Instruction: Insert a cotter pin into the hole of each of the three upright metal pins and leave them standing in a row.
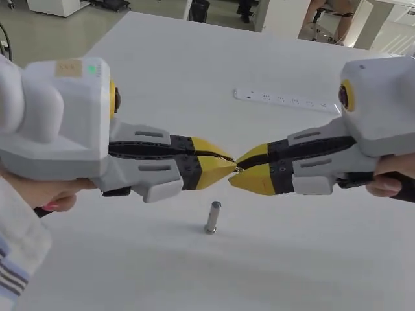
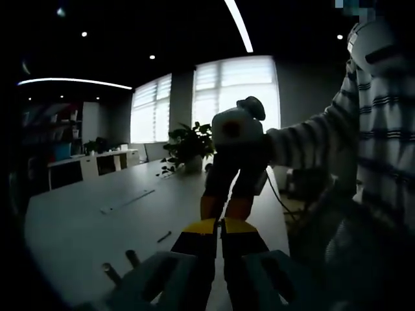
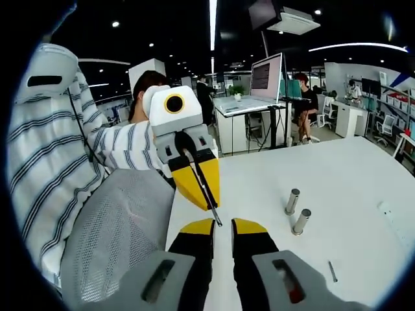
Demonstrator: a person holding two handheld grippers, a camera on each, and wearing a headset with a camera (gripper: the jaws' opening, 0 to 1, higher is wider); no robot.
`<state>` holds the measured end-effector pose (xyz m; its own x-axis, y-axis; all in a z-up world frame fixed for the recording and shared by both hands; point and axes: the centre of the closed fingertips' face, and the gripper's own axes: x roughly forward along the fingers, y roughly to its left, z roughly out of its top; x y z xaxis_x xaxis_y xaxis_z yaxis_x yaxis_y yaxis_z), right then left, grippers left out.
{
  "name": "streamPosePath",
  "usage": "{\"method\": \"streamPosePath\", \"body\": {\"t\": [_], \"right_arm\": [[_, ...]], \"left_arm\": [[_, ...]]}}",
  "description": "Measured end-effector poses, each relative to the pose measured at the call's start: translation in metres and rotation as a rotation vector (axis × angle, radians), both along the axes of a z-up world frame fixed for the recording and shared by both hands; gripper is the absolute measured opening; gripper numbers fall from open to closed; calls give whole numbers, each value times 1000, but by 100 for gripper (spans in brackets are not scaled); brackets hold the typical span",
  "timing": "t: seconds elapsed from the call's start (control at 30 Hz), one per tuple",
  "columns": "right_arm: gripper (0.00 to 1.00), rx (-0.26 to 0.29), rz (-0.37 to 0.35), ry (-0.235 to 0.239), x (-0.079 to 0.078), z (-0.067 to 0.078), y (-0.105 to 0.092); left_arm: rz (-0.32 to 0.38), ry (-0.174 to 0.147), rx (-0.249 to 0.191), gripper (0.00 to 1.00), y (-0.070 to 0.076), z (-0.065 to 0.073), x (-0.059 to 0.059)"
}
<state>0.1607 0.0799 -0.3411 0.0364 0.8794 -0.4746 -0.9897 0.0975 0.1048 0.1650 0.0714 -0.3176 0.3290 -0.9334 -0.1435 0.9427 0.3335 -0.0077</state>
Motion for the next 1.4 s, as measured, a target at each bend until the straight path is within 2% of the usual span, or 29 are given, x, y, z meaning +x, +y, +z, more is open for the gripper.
{"method": "streamPosePath", "body": {"t": [0.47, 0.6, 0.63, 0.7, 0.9, 1.13, 1.27, 1.4], "right_arm": [[0, 21, 22, 35, -5, 2, -4], [0, 19, 27, 41, -6, 4, -5], [0, 15, 26, 37, -5, 4, -6], [0, 10, 44, -10, -5, 5, -7], [0, -16, 47, -14, -7, 4, -9], [0, -43, 51, -34, -8, 4, -11], [0, -55, 48, -56, -7, 4, -12], [0, -73, 44, -69, -6, 2, -15]], "left_arm": [[-27, -5, 28, 0, -3, -3, -4], [-27, 7, 31, 0, -3, -4, -4], [-24, 12, 28, 0, -3, -5, -4], [-22, 13, 26, 0, -4, -5, -4], [-24, 27, 25, 0, -5, -8, -4], [-15, 24, 36, 0, -4, -10, -4], [-18, 19, 36, 9, -4, -10, -5], [-15, 24, 44, 11, -4, -13, -6]]}}
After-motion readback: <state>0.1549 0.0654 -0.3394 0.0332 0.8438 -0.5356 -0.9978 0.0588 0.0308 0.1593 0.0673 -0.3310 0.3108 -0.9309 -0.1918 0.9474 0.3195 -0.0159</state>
